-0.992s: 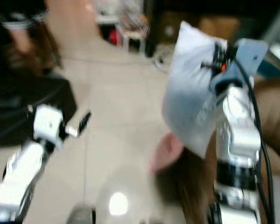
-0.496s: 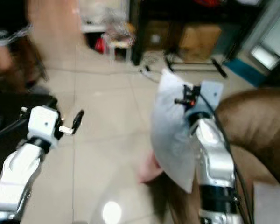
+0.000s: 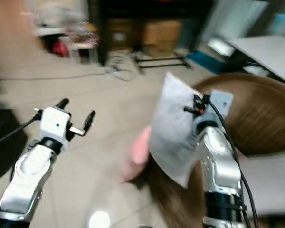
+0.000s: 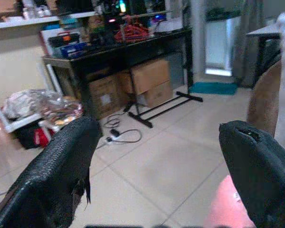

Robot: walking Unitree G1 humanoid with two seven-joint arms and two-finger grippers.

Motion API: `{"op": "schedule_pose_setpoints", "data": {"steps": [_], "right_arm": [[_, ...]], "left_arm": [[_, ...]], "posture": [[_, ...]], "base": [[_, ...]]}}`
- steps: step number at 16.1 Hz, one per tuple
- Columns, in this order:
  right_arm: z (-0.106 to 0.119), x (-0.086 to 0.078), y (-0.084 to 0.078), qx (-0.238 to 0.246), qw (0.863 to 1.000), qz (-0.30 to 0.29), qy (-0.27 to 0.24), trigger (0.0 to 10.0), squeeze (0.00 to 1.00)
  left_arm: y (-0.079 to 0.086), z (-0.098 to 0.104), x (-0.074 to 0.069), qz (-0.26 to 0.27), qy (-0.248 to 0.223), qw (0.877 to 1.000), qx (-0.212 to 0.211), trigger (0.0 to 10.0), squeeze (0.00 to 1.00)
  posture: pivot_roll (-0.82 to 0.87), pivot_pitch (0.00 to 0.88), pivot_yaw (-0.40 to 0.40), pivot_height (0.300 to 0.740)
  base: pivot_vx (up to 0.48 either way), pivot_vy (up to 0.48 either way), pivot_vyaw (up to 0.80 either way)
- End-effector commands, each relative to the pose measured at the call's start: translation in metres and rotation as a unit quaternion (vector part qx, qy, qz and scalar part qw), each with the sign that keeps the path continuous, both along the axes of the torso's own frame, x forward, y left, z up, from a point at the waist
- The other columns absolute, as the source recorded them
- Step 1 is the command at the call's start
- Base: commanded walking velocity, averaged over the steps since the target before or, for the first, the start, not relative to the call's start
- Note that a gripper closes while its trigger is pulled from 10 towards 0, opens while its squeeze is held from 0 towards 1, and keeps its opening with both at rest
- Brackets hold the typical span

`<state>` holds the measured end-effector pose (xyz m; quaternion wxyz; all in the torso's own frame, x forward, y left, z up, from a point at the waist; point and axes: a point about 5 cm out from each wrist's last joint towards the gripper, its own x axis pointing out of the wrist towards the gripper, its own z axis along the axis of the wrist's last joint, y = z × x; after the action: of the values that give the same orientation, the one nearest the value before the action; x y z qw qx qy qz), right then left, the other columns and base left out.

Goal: Move the pillow to the sofa from floor

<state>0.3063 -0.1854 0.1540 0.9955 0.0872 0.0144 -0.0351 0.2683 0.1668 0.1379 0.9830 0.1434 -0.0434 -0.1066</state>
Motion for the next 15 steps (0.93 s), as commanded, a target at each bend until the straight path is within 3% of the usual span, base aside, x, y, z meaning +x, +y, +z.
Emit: {"op": "schedule_pose_setpoints", "data": {"steps": [1,9,15], "right_arm": [[0.013,0.000,-0.004,-0.004,1.000,-0.003,-0.026,10.0,0.00],[0.014,0.002,-0.001,-0.017,0.999,0.008,-0.030,10.0,0.00],[0.012,0.001,0.008,-0.031,0.999,0.022,-0.029,10.0,0.00]], "left_arm": [[0.000,-0.001,0.000,0.010,0.006,1.000,-0.008,10.0,0.00],[-0.001,0.000,0.003,0.001,0.004,1.000,-0.011,10.0,0.00],[0.001,-0.004,-0.003,-0.011,0.013,1.000,-0.004,10.0,0.00]], "posture": [[0.01,0.000,-0.110,0.740],[0.01,0.000,-0.103,0.740],[0.02,0.000,-0.107,0.740]], "base": [[0.000,0.000,-0.80],[0.000,0.000,-0.78],[0.162,0.000,0.00]]}}
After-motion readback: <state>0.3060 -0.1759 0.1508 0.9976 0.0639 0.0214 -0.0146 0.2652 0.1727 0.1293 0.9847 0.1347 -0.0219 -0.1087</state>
